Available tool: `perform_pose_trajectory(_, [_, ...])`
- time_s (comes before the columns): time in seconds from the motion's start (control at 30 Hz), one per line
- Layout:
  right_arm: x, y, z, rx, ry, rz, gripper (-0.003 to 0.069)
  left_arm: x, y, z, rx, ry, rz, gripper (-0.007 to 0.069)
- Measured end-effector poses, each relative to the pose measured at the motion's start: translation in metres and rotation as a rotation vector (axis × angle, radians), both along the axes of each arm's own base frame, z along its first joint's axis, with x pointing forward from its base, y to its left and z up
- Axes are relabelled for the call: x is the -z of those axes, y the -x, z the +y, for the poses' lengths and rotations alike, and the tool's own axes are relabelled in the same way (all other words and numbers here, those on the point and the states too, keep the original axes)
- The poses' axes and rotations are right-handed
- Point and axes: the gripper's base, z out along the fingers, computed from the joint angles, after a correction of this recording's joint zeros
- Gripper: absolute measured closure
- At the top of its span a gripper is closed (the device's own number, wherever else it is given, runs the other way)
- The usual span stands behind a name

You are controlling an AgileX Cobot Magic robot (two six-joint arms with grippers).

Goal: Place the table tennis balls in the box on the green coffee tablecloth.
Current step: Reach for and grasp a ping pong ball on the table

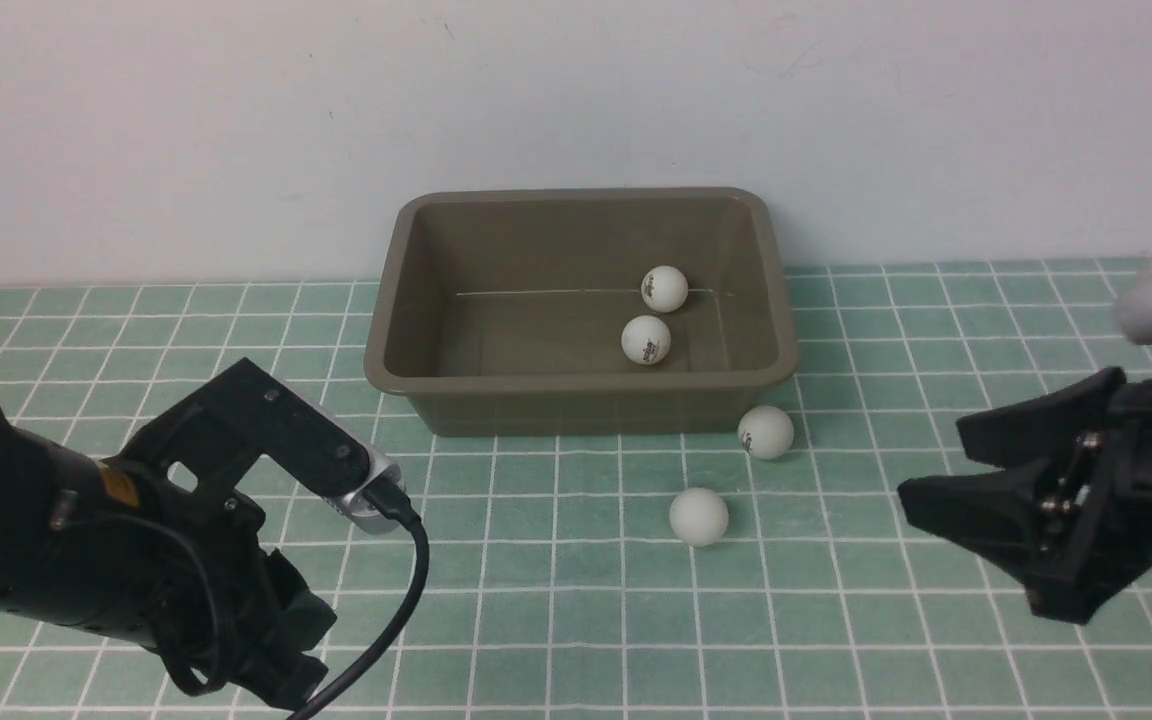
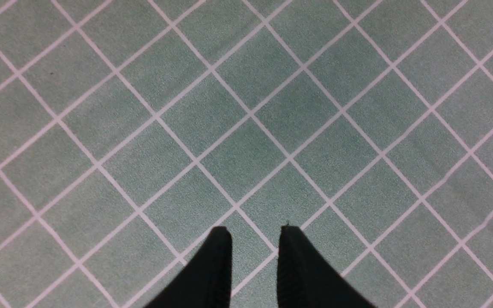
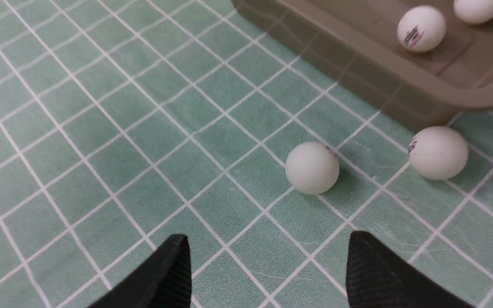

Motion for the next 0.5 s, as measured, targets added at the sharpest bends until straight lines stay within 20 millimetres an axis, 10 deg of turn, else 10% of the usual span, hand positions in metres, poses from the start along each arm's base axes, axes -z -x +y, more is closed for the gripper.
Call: perform_pose_trajectory(0.5, [0.043,-0.042,0.015,0.057,0.038,0.073,0.0127,0.0,0.0,-0.001,-0.005,0.016,0.004,0.0482])
